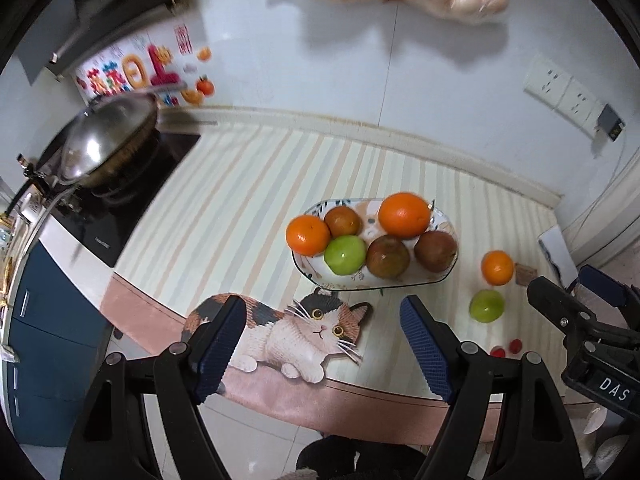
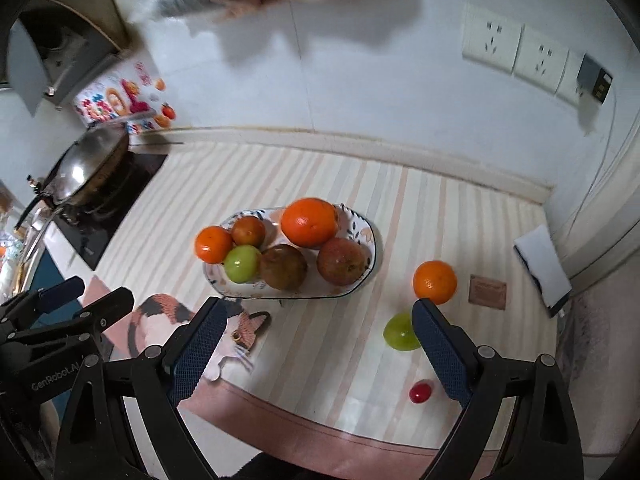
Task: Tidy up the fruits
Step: 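Lift both open tools back from the plate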
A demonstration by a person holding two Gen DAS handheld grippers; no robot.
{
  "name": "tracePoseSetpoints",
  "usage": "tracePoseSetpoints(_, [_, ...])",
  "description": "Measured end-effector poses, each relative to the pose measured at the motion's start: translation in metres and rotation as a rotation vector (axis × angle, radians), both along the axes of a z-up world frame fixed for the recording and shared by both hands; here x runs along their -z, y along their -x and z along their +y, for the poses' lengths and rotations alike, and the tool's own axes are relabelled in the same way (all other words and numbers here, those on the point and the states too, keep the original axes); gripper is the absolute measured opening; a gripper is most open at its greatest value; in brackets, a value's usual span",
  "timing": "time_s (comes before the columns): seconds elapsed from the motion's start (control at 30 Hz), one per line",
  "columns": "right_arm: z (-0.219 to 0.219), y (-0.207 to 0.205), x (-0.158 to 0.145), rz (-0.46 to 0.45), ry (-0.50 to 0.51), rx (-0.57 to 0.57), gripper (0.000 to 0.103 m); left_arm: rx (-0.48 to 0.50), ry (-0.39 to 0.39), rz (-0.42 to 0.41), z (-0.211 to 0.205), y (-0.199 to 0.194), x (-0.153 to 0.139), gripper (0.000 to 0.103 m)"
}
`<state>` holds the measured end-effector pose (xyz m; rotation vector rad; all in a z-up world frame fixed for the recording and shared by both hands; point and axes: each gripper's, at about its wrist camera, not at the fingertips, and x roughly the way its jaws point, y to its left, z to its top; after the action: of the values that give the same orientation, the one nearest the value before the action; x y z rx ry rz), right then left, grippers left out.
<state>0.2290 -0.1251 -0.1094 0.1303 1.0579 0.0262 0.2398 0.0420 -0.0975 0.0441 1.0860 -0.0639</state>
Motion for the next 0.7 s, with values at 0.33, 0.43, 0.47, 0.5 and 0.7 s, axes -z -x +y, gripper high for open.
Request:
tracePoseSetpoints(0.33, [-0.001, 0.051, -0.070, -0.122, -0.012, -0.055, 0.096, -0.008, 0.038, -0.074, -0.007, 0.041, -0.049, 0.078])
tracePoseSetpoints(0.43, [-0.002, 0.061, -0.082, -0.138, -0.015, -0.065, 0.096, 0.000, 0.051, -0.090, -0.013, 0.052, -0.060, 0.078])
tracePoseSetpoints(0.47, [-0.003, 0.064, -0.084, -0.142, -0.016, -0.068, 0.096, 0.003, 0.054, -0.099, -0.015, 0.056, -0.064, 0.078])
tracePoseSetpoints(0.5, [-0.005, 0.067, -0.087, -0.146, -0.018, -0.071, 0.096, 0.005, 0.050, -0.108, -0.016, 0.058, -0.067, 0.078])
tracePoseSetpoints(0.7, [-0.011, 0.081, -0.098, -0.161, -0.029, -0.075, 0.096, 0.012, 0.046, -0.125, -0.022, 0.065, -0.074, 0.078])
